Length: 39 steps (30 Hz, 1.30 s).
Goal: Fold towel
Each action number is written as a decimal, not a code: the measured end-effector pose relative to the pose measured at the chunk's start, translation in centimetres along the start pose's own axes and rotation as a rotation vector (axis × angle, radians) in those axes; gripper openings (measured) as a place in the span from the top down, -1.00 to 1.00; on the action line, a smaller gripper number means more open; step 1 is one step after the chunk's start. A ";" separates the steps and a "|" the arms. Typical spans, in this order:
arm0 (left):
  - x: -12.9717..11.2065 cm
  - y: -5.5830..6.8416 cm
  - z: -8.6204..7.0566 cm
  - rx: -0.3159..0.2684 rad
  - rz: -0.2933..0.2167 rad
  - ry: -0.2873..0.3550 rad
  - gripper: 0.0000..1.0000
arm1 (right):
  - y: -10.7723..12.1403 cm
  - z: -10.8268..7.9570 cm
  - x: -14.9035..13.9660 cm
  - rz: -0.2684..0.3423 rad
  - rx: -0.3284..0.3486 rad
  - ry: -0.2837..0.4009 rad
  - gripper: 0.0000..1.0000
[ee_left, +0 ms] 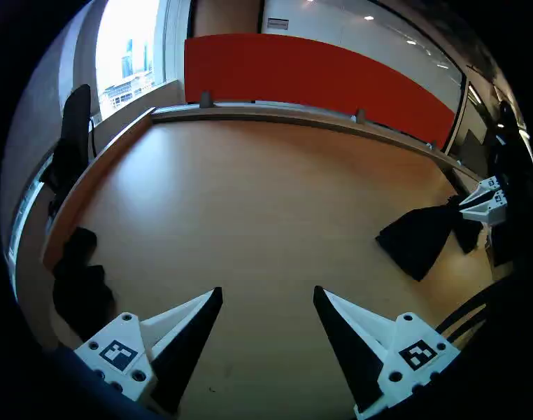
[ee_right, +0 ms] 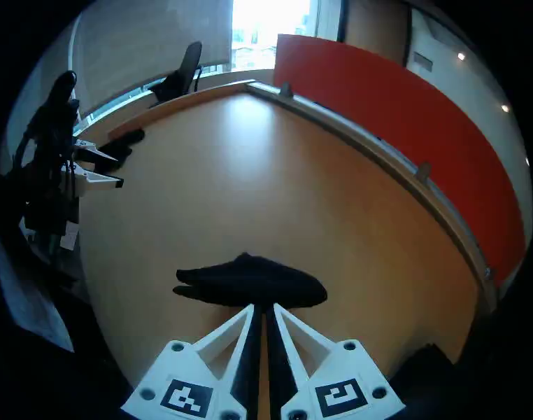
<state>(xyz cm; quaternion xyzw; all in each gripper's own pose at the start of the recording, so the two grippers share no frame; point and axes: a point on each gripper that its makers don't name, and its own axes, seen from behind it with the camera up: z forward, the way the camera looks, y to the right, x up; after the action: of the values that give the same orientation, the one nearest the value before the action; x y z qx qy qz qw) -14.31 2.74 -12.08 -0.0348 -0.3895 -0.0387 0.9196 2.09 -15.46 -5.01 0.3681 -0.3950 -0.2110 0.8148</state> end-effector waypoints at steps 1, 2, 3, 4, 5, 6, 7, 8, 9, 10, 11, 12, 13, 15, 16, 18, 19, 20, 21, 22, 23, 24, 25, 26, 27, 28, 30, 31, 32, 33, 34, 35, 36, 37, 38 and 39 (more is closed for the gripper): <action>0.0 0.0 -0.1 0.000 0.001 0.002 -0.93 | 0.2 -0.3 0.3 0.000 -0.004 0.005 0.92; 0.1 0.0 -0.1 0.000 0.001 0.005 -0.93 | 0.5 -0.6 0.6 -0.001 -0.008 0.010 0.92; 0.2 0.0 -0.2 0.001 0.002 0.007 -0.94 | 0.8 -0.9 0.9 -0.001 -0.011 0.015 0.92; 0.2 -0.1 -0.2 0.001 0.002 0.009 -0.94 | 1.1 -1.2 1.1 0.000 -0.015 0.020 0.92; 0.3 -0.1 -0.2 0.001 0.002 0.011 -0.94 | 1.4 -1.5 1.4 0.001 -0.019 0.026 0.92; 0.3 -0.1 -0.3 0.001 0.002 0.013 -0.93 | 1.7 -1.8 1.7 0.002 -0.022 0.030 0.92; 0.4 -0.1 -0.3 0.002 0.003 0.016 -0.93 | 2.1 -2.1 1.8 0.003 -0.027 0.034 0.92; 0.4 -0.1 -0.3 0.003 0.003 0.018 -0.93 | 2.6 -2.4 2.0 0.005 -0.032 0.038 0.92; 0.5 -0.2 -0.4 0.003 0.004 0.020 -0.93 | 3.0 -2.7 2.2 0.007 -0.037 0.042 0.92; 0.5 -0.2 -0.4 0.004 0.004 0.022 -0.93 | 3.5 -3.0 2.3 0.008 -0.042 0.045 0.92; 0.5 -0.2 -0.4 0.005 0.005 0.024 -0.93 | 4.0 -3.3 2.4 0.010 -0.048 0.048 0.92; 0.6 -0.2 -0.5 0.006 0.006 0.026 -0.93 | 4.5 -3.6 2.5 0.011 -0.054 0.051 0.92; 0.6 -0.2 -0.5 0.008 0.007 0.027 -0.93 | 5.0 -3.9 2.5 0.012 -0.059 0.053 0.92; 0.6 -0.1 -0.5 0.010 0.010 0.030 -0.93 | 6.1 -4.6 2.6 0.015 -0.071 0.056 0.92; 0.6 -0.1 -0.5 0.011 0.011 0.031 -0.93 | 6.6 -4.9 2.6 0.015 -0.077 0.057 0.92; 0.6 -0.1 -0.6 0.014 0.014 0.032 -0.93 | 7.7 -5.6 2.5 0.015 -0.090 0.057 0.92; 0.7 0.0 -0.6 0.015 0.016 0.032 -0.93 | 8.3 -5.9 2.5 0.018 -0.094 0.057 0.92; 0.7 0.0 -0.6 0.016 0.018 0.032 -0.93 | 8.9 -6.3 2.4 0.022 -0.098 0.057 0.92; 0.7 0.1 -0.6 0.017 0.019 0.032 -0.93 | 9.4 -6.6 2.3 0.025 -0.101 0.057 0.92; 0.7 0.1 -0.6 0.018 0.020 0.033 -0.93 | 10.0 -6.9 2.3 0.033 -0.103 0.059 0.92; 0.7 0.2 -0.6 0.020 0.022 0.033 -0.93 | 10.7 -7.1 2.2 0.042 -0.105 0.061 0.92; 0.7 0.2 -0.6 0.021 0.023 0.033 -0.93 | 11.3 -7.4 2.2 0.050 -0.107 0.063 0.92; 0.8 0.3 -0.6 0.022 0.024 0.033 -0.94 | 12.0 -7.6 2.1 0.057 -0.112 0.063 0.92; 0.8 0.3 -0.6 0.024 0.025 0.033 -0.94 | 12.8 -7.9 1.9 0.065 -0.117 0.062 0.92; 0.8 0.4 -0.6 0.025 0.025 0.033 -0.94 | 13.5 -8.2 1.8 0.071 -0.121 0.062 0.92; 0.8 0.4 -0.6 0.027 0.026 0.033 -0.93 | 14.2 -8.4 1.6 0.076 -0.128 0.059 0.92; 0.9 0.4 -0.6 0.031 0.027 0.032 -0.93 | 15.8 -8.9 1.2 0.085 -0.143 0.054 0.92; 0.9 0.4 -0.6 0.034 0.027 0.032 -0.93 | 16.5 -9.1 1.0 0.088 -0.151 0.050 0.92; 0.9 0.5 -0.6 0.036 0.026 0.031 -0.93 | 17.3 -9.3 0.8 0.092 -0.160 0.045 0.92; 0.9 0.5 -0.6 0.039 0.026 0.031 -0.93 | 18.1 -9.5 0.5 0.095 -0.167 0.041 0.92; 0.9 0.5 -0.6 0.040 0.023 0.030 -0.93 | 18.8 -9.7 0.3 0.097 -0.175 0.036 0.92; 0.9 0.6 -0.7 0.042 0.021 0.030 -0.93 | 19.6 -9.9 0.1 0.099 -0.185 0.031 0.92; 0.9 0.6 -0.7 0.044 0.019 0.029 -0.93 | 20.3 -10.1 -0.1 0.101 -0.193 0.026 0.92; 0.9 0.7 -0.7 0.045 0.018 0.028 -0.93 | 21.0 -10.3 -0.4 0.104 -0.200 0.020 0.92; 0.9 0.8 -0.7 0.045 0.017 0.028 -0.93 | 21.8 -10.4 -0.6 0.107 -0.207 0.014 0.92; 0.9 0.8 -0.7 0.046 0.016 0.027 -0.93 | 22.4 -10.6 -0.8 0.109 -0.214 0.009 0.92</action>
<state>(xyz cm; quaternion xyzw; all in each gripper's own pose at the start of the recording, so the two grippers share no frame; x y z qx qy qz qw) -13.14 3.46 -11.96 -0.0163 -0.3777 -0.0230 0.9255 11.25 4.02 7.37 0.2578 -0.3862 -0.2056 0.8615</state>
